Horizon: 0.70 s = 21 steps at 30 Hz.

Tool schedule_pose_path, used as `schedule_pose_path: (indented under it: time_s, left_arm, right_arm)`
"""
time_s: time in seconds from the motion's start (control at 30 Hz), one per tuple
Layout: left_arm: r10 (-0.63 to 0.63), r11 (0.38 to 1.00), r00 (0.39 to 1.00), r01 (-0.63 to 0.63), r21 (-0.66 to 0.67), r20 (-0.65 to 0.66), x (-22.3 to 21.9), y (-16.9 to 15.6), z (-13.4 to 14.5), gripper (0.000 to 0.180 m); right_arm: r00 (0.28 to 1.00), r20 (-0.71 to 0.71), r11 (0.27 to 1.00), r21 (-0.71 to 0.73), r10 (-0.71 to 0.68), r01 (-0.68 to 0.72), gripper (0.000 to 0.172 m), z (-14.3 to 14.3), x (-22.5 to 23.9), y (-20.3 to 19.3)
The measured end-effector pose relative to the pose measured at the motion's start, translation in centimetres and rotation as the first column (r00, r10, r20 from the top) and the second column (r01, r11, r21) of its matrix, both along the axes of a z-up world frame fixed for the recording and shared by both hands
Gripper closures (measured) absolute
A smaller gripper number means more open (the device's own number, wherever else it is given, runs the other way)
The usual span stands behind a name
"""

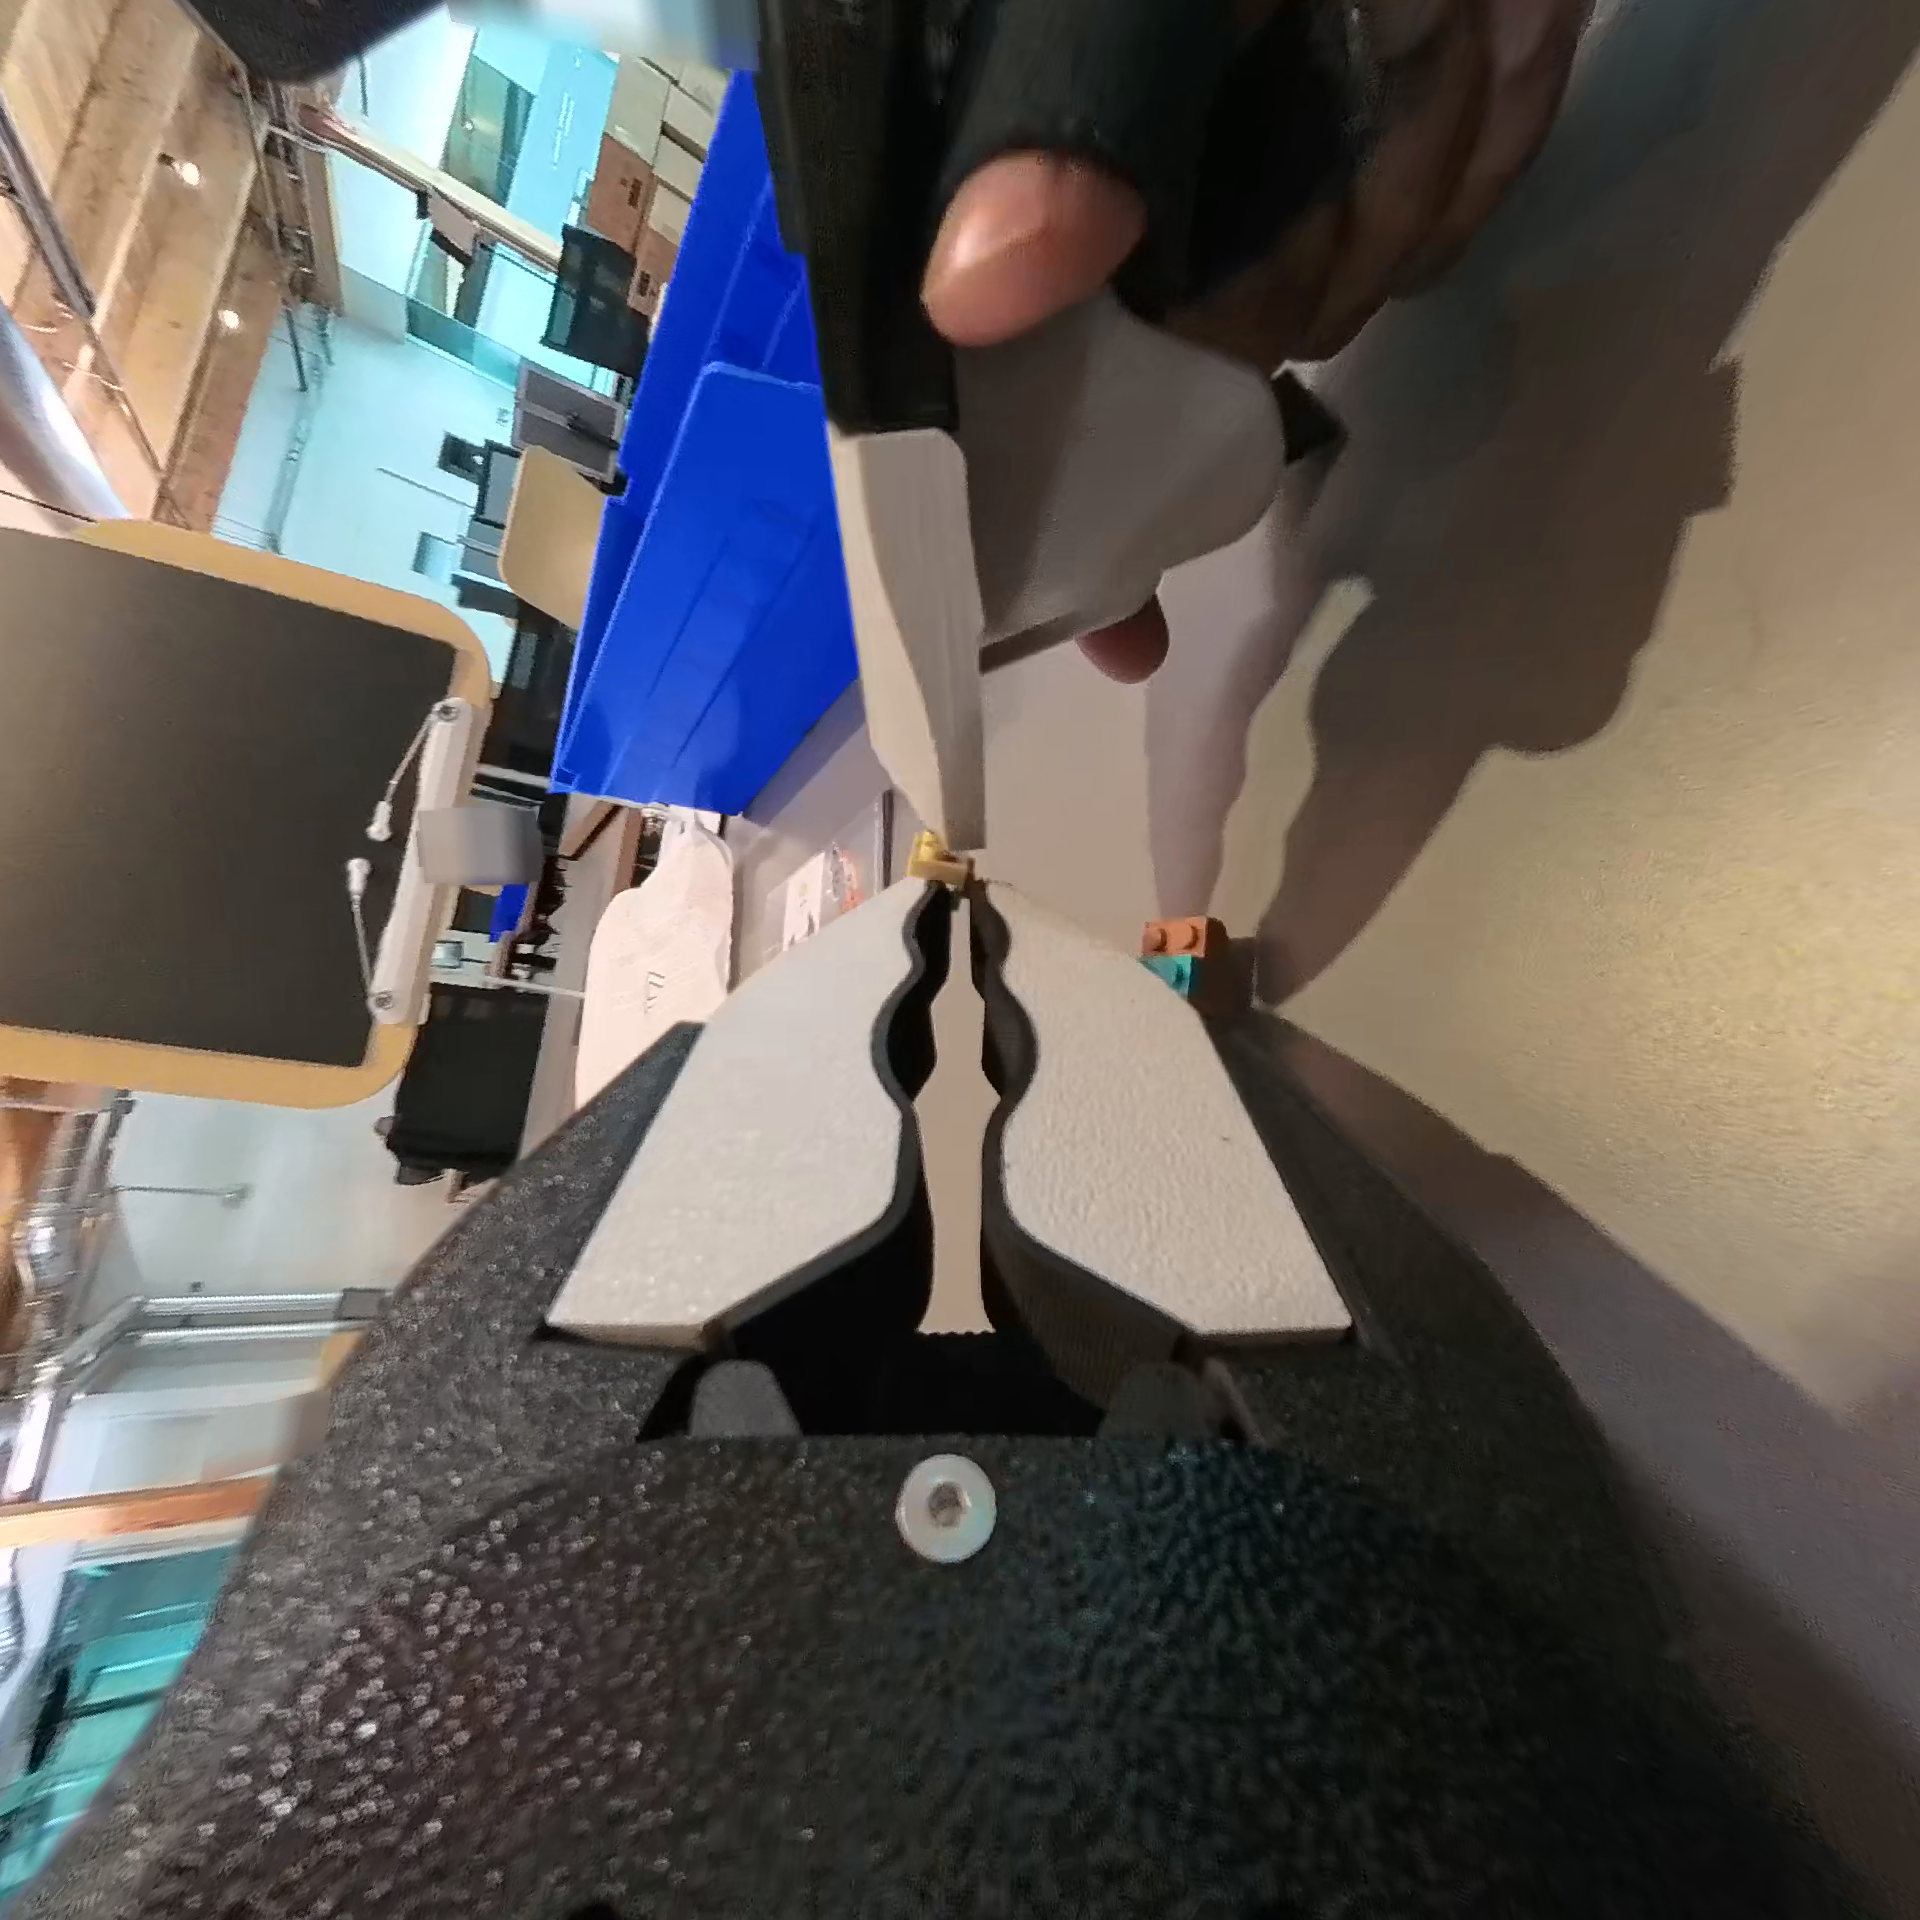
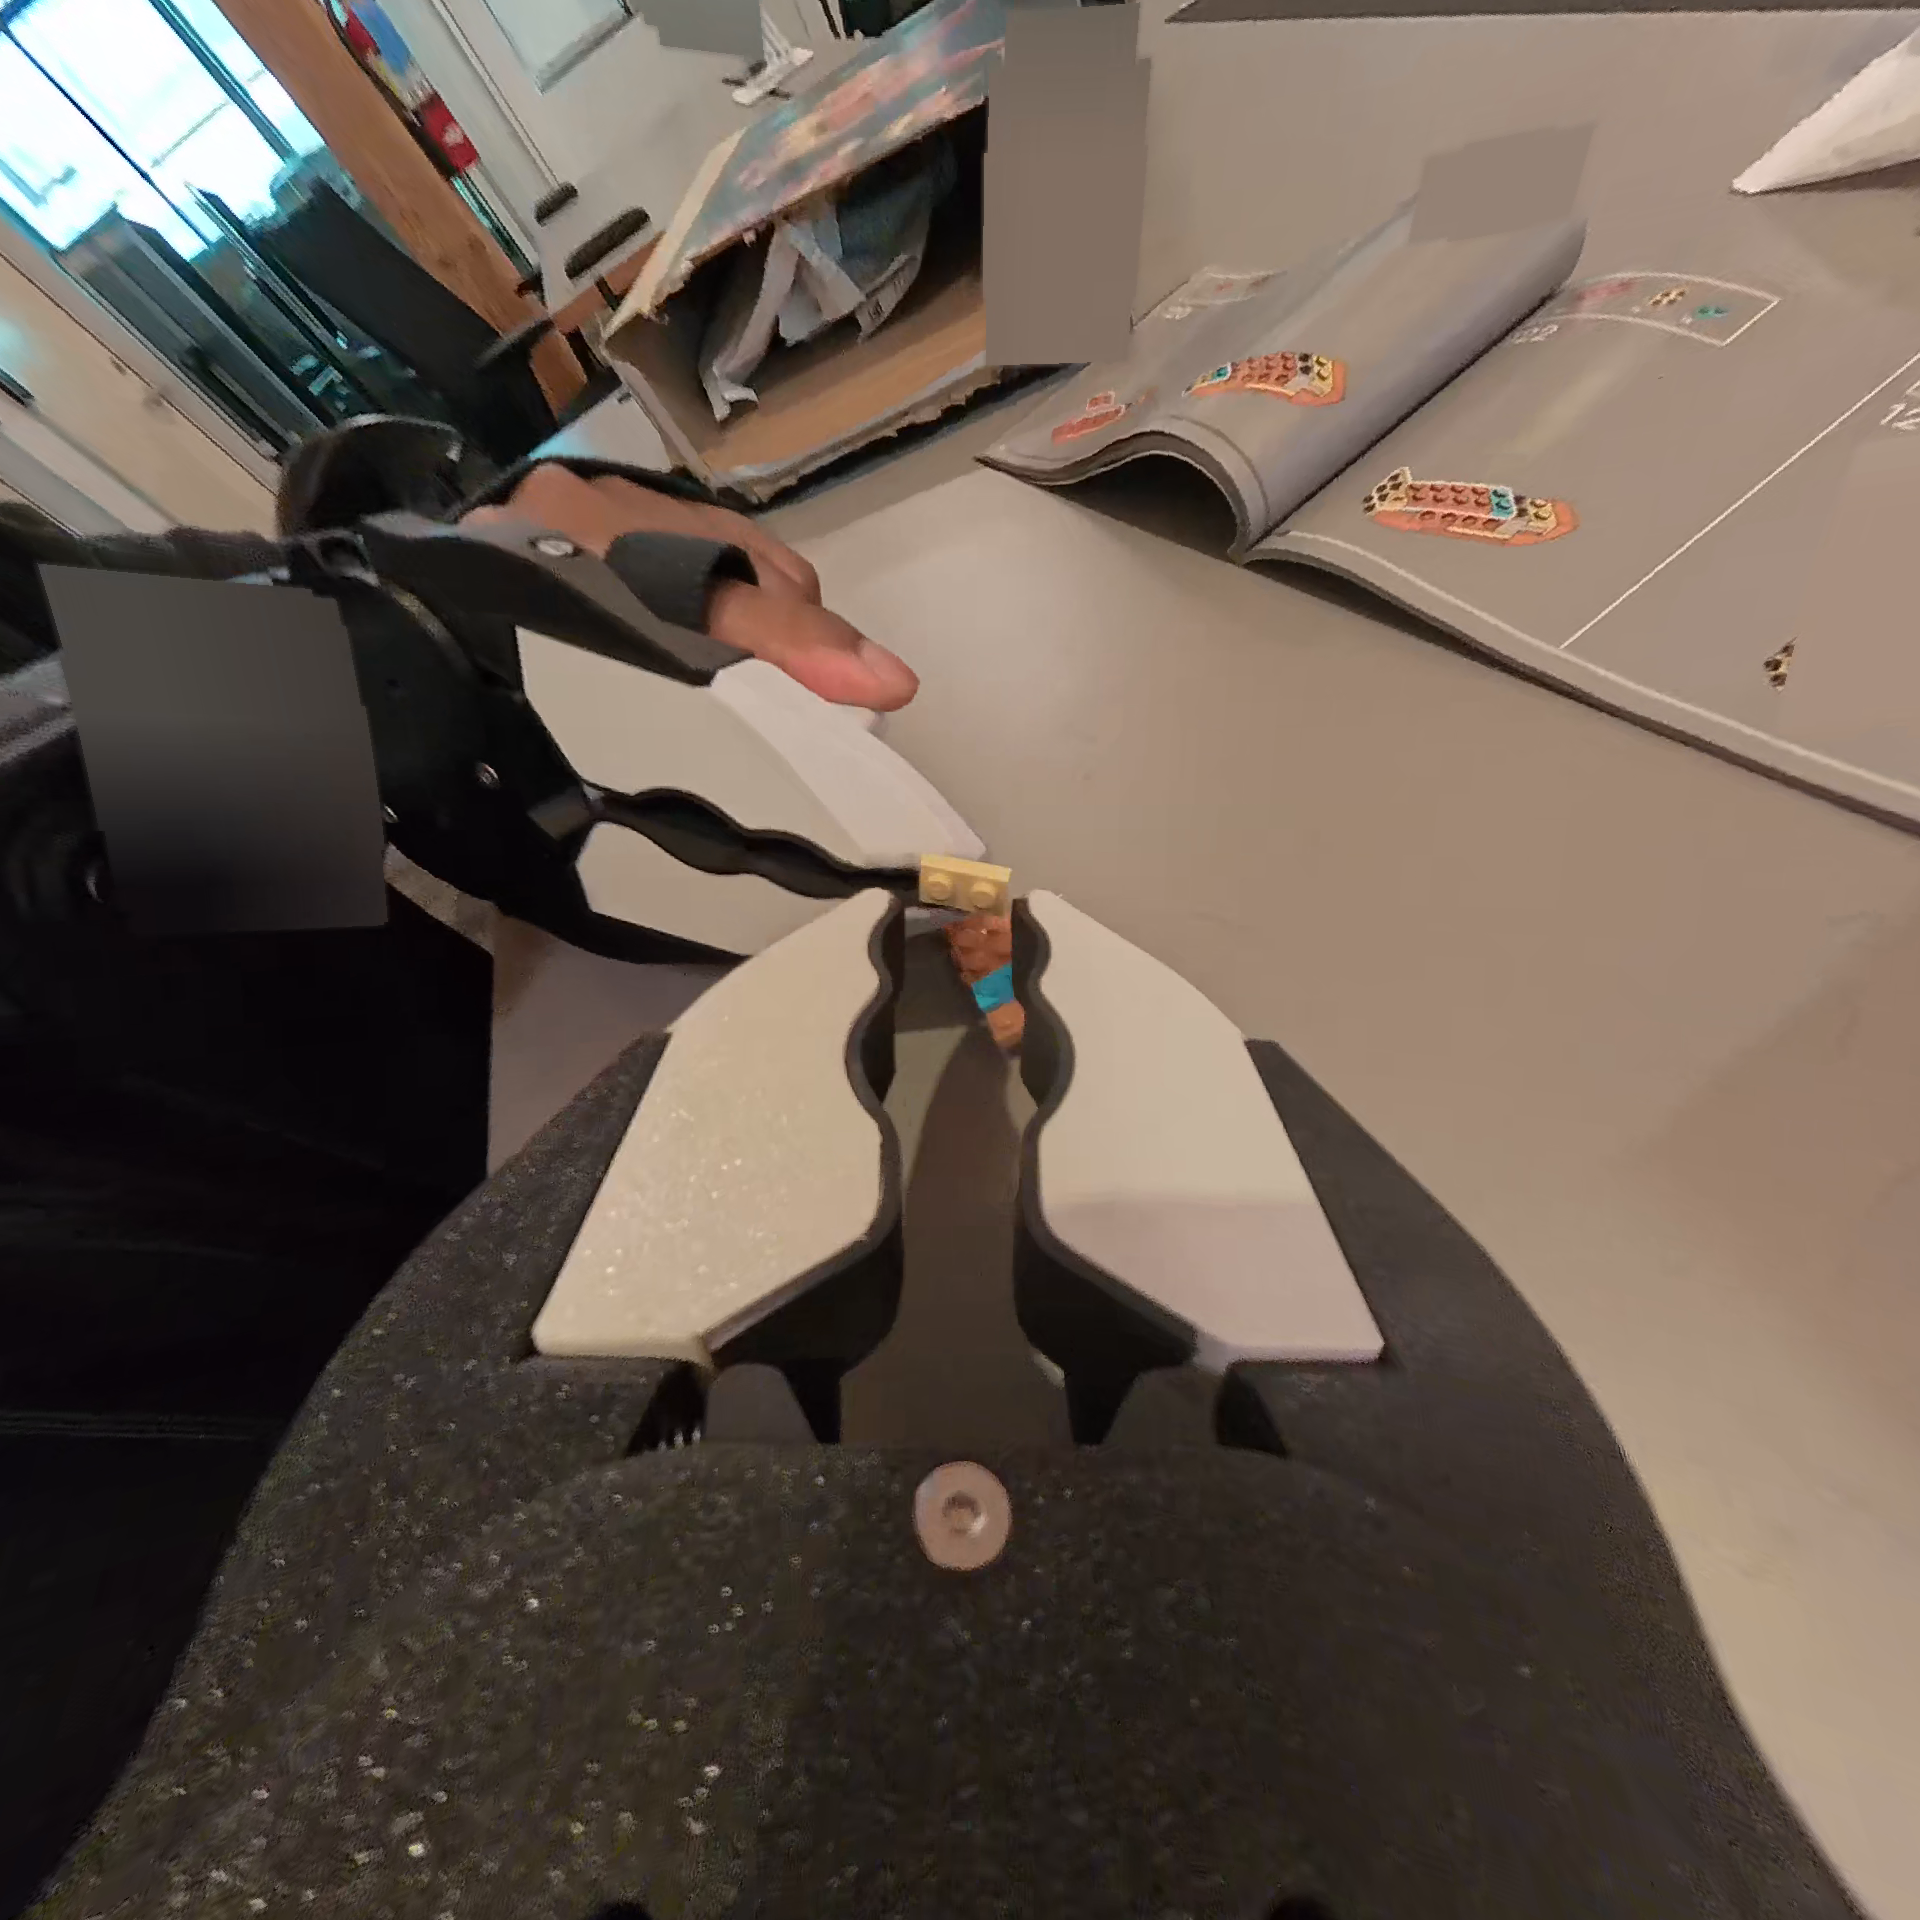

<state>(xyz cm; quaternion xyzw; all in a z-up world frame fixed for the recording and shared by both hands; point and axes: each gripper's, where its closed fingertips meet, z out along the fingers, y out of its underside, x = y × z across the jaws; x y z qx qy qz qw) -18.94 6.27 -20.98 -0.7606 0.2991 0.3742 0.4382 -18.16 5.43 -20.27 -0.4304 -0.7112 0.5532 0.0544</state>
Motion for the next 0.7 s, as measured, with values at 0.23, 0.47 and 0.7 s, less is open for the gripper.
schedule_pose_path:
  time_s: [0.23,0.47,0.7]
  left_arm:
    - [0.009,1.000,0.998,-0.008,0.010,-0.057,0.25,0.07,0.23,0.177]
    - [-0.005,1.000,0.999,0.006,0.015,-0.037,0.37,0.01,0.32,0.177]
    - [-0.088,0.996,0.990,0.086,0.019,0.109,0.78,-0.08,0.20,0.175]
  right_arm:
    - [1.000,-0.001,1.000,-0.023,-0.017,0.017,0.153,0.07,-0.10,-0.19]
    - [0.999,-0.036,1.000,-0.001,0.004,-0.004,0.156,0.19,-0.04,-0.25]
    - [0.994,-0.089,0.996,0.069,0.067,-0.060,0.156,0.17,0.23,-0.20]
